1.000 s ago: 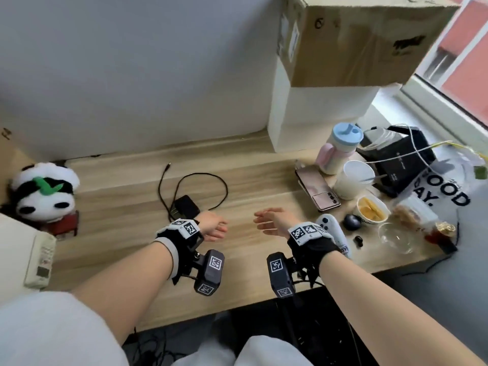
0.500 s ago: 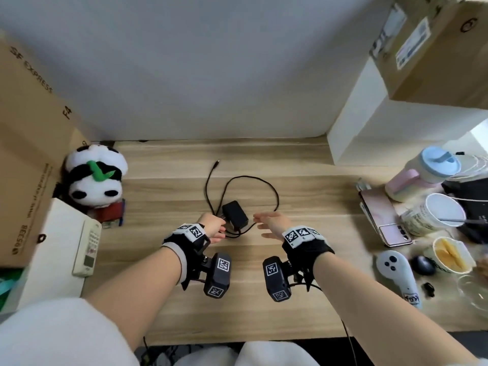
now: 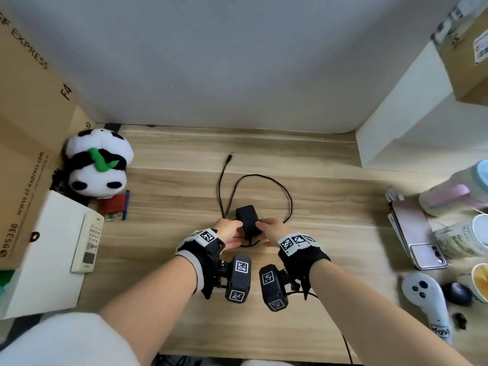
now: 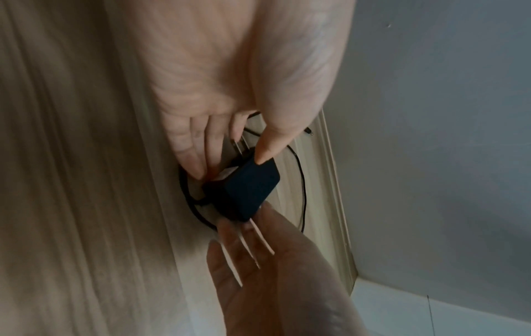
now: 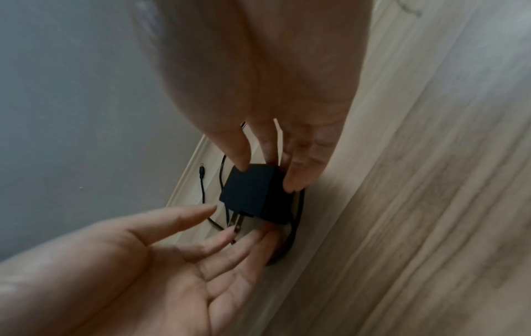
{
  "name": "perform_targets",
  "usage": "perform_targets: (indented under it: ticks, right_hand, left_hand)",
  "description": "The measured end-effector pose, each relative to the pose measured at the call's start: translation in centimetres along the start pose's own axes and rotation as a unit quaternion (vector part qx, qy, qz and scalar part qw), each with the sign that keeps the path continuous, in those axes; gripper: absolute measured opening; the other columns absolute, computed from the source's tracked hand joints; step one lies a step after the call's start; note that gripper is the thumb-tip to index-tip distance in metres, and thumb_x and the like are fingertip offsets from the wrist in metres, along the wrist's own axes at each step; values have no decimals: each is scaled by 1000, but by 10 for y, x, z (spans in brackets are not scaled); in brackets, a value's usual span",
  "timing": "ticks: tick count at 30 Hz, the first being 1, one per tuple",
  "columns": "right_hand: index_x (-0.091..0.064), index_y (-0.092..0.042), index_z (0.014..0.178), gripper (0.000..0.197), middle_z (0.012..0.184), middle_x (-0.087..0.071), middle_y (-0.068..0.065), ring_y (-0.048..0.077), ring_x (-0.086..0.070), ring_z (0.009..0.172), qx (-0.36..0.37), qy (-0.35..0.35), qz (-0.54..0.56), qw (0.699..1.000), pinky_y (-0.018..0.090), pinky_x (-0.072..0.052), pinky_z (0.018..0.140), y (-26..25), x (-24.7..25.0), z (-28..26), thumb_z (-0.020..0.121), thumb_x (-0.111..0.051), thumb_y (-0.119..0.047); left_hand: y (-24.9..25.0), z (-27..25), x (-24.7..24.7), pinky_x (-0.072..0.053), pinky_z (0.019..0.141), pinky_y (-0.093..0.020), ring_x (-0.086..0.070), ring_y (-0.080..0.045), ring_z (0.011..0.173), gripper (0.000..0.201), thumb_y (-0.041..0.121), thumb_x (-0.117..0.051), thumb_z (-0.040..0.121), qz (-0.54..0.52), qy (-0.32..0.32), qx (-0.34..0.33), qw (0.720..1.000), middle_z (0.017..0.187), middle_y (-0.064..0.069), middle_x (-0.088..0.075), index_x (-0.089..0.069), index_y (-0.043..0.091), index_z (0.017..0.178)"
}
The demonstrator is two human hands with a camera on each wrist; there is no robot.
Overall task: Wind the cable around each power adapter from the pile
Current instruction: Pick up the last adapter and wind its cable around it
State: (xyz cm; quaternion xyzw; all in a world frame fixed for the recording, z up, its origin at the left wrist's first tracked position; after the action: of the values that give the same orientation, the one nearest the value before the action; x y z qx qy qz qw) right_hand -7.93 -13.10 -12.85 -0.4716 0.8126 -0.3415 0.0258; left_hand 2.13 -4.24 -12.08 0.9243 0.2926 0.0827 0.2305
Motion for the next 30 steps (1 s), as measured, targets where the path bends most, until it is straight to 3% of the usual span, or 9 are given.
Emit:
perform_targets:
  ticks: [2, 5, 10, 16, 19, 21, 26, 28, 30]
  right_hand:
    - [-57, -8, 124, 38, 103, -62, 12, 22, -57, 88, -1, -9, -22, 1000, 39, -50, 90, 3, 2, 1, 95, -49, -32]
    - [-59, -9, 110, 38, 98, -62, 10, 17, -58, 72, 11, -42, -58, 997, 30, -53, 71, 4, 3, -4, 92, -52, -41]
    - [-52, -9, 109, 26, 83, -60, 5, 16, -58, 62, 42, -83, 84, 992, 23, -49, 55, -9, 12, -15, 94, -53, -31]
    - [-57, -19, 109, 27, 95, -65, 4, 15, -63, 77, 143, -70, 133, 978, 21, -48, 66, -51, 50, -39, 93, -52, -41]
    - [-54, -19, 101, 16, 87, -65, 4, 18, -64, 77, 170, -90, 208, 959, 16, -47, 59, -67, 66, -57, 94, -52, -33]
    - [-50, -14, 114, 25, 90, -65, 5, 18, -64, 79, 194, -116, 231, 946, 18, -50, 70, -77, 75, -68, 92, -56, -24]
    - [-46, -8, 128, 49, 106, -61, 4, 12, -61, 84, 262, -113, 182, 941, 20, -52, 83, -100, 97, -92, 83, -65, -2]
    - [-47, -8, 126, 48, 111, -57, 5, 12, -59, 86, 285, -100, 167, 939, 21, -52, 82, -107, 105, -99, 83, -66, -2]
    - [-48, -9, 119, 40, 97, -58, 8, 13, -58, 78, 281, -91, 157, 942, 24, -52, 83, -108, 109, -101, 83, -65, -2]
  left_hand:
    - [-4, -1, -1, -47, 85, -33, -59, -30, 95, 32, 16, -50, 97, 3, -7, 10, 1000, 117, -25, -59, -49, -2, 123]
    - [-6, -4, -4, -45, 97, -36, -56, -35, 114, 44, 19, -53, 96, -5, -35, 15, 999, 129, -27, -52, -40, -2, 132]
    - [12, -11, -2, -55, 74, -31, -64, -26, 98, 47, 15, -64, 88, -42, -69, -29, 996, 116, -19, -63, -45, 0, 129]
    - [69, -50, -23, -51, 82, -28, -63, -19, 94, 27, 9, -61, 89, -12, -140, -144, 980, 106, -9, -67, -61, 9, 116]
    - [97, -74, -32, -55, 70, -25, -65, -17, 88, 19, 8, -61, 89, -28, -140, -200, 969, 98, -5, -69, -63, 12, 107]
    - [113, -89, -35, -56, 64, -26, -67, -18, 79, 18, 13, -63, 87, -26, -142, -222, 964, 95, -6, -70, -63, 13, 106]
    - [143, -121, -47, -50, 94, -41, -66, -29, 95, 41, 17, -66, 86, -6, -139, -300, 944, 112, -14, -68, -55, 8, 124]
    - [150, -130, -52, -52, 92, -42, -67, -30, 88, 48, 15, -67, 85, -33, -127, -325, 937, 112, -19, -67, -49, 8, 129]
    - [160, -140, -56, -57, 83, -38, -68, -29, 83, 46, 12, -66, 86, -80, -127, -351, 924, 110, -19, -67, -49, 8, 128]
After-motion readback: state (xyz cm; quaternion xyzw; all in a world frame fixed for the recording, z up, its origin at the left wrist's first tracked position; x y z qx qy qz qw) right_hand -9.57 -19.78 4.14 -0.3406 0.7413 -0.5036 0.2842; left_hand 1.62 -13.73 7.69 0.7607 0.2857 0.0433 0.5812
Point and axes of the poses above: each hand's wrist, its own z-axis towards the middle knuckle, its own x-axis out of the back of the hand, y = z × x, the point moved 5 cm from there along z, towards the middle knuckle
